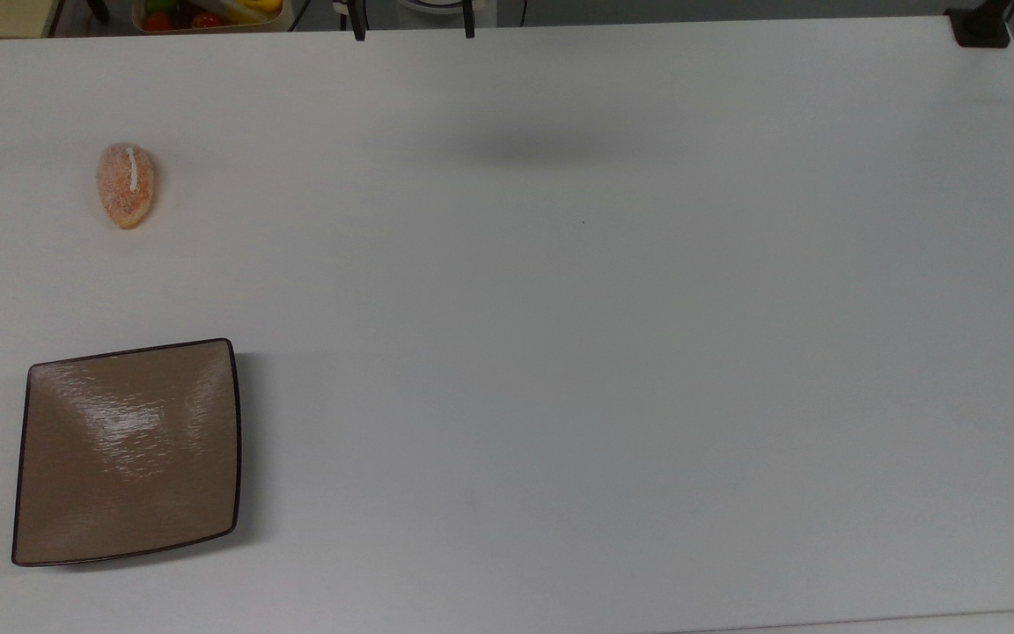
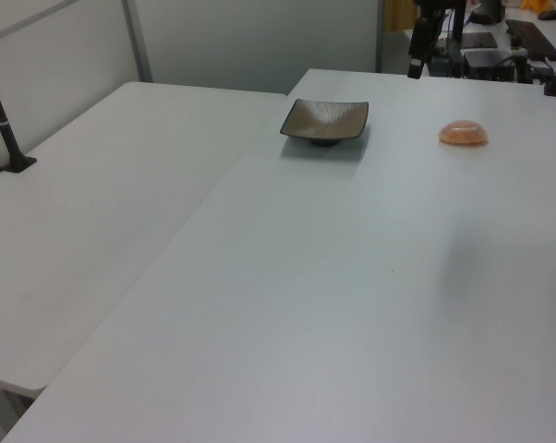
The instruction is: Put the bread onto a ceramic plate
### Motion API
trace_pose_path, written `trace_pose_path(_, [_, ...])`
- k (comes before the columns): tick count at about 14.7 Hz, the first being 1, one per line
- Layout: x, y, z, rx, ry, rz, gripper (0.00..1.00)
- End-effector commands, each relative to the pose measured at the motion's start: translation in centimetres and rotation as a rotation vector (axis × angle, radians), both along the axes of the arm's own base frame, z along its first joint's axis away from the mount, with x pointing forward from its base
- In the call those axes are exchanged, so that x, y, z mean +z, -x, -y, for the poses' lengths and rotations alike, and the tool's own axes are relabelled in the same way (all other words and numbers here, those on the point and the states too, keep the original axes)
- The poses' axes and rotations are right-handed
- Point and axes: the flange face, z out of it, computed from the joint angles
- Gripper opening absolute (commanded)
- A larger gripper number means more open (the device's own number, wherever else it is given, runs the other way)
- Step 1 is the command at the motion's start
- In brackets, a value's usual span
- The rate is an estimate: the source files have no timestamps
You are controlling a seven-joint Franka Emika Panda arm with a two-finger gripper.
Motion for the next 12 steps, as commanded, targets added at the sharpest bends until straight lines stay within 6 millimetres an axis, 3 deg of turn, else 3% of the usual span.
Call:
trace_pose_path(1, [-0.46, -0.06, -0.43, 0.007, 0.011, -0.001, 1.0])
trace_pose_path(12, [-1.09, 0.73, -0.64, 0.08, 0.023, -0.069, 1.0])
